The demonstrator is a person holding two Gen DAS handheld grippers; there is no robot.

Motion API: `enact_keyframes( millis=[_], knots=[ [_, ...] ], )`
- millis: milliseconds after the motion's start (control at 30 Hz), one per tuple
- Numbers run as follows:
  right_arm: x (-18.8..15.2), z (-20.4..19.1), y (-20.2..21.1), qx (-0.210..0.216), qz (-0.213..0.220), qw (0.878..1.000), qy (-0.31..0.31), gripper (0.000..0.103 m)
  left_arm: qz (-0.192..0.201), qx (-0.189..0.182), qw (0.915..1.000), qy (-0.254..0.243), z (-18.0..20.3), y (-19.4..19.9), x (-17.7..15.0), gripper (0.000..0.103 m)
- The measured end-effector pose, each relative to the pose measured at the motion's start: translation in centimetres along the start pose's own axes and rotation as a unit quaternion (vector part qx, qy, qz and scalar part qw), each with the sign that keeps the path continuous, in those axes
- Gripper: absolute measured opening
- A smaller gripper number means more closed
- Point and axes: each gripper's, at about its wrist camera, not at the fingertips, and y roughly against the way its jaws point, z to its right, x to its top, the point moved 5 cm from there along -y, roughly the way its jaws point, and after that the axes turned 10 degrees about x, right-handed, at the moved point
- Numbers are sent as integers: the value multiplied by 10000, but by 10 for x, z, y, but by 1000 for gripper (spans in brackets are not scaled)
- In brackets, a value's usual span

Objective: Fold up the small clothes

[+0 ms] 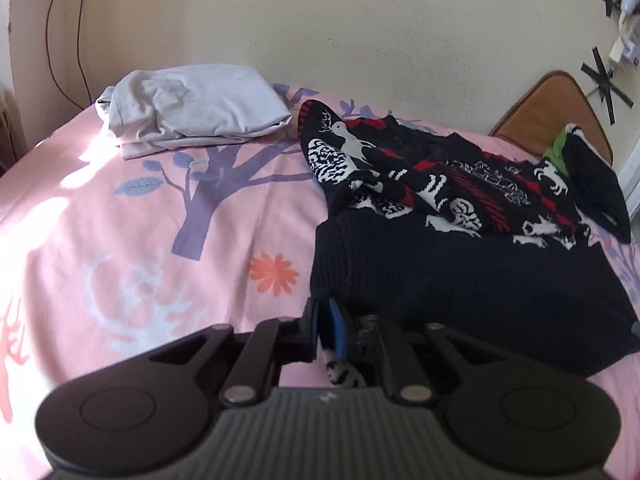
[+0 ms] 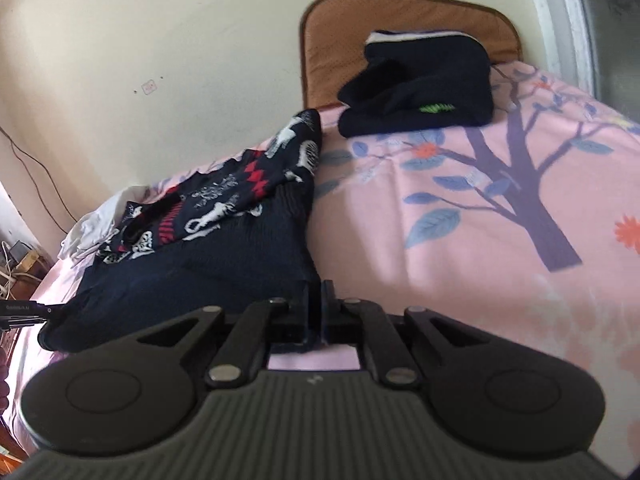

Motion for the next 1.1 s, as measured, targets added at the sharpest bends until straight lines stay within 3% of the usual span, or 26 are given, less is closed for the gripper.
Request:
enact_keyframes(
  millis=[67,100,167,233,300,333,400,433,567,667,700,767,800,833,867,1000,1100],
  knots=[
    [2,4,1,107,-133,9999,10,10,2,12,9999,-149,-7,8,6,34],
    [7,2,1,145,-218,9995,150,13,98,22,9999,-140,-13,14,14,39],
    [30,-7,3,213,-119,9984,513,25,420,221,9987,-164,-21,24,40,39],
    [63,-16,-1,331,105,9957,855,25,695,340,9965,-313,-16,25,74,39],
    [94,-31,-22,540,98,9923,1107,26,862,177,9946,-545,5,11,113,39],
    [109,-42,-41,668,44,9901,1233,27,860,75,9943,-618,15,0,129,43],
    [139,-55,-83,958,-87,9867,1307,48,695,26,9951,-697,42,-41,165,45],
    [154,-60,-113,1066,-219,9860,1261,52,594,31,9953,-768,54,-61,178,46],
    [185,-67,-226,930,-935,9874,875,53,69,248,9957,-890,103,-153,215,51],
    [187,-62,-288,679,-1254,9871,731,55,-203,415,9947,-923,120,-200,219,48],
    [185,-60,-305,615,-1366,9862,711,55,-300,390,9945,-927,122,-212,218,45],
    [180,-56,-328,595,-1574,9837,638,54,-295,203,9953,-904,123,-219,214,15],
    [177,-56,-335,650,-1659,9820,625,45,-276,156,9953,-915,125,-218,215,11],
    [175,-56,-341,715,-1748,9798,665,32,-244,153,9952,-938,126,-214,215,9],
    [173,-58,-342,707,-1757,9790,752,12,-153,97,9953,-955,128,-208,214,9],
    [188,-72,-308,900,-1168,9846,936,11,343,-299,9941,-988,129,-151,212,9],
    [195,-91,-249,1214,-736,9835,1123,11,891,-638,9885,-1040,123,-84,196,9]
  ],
)
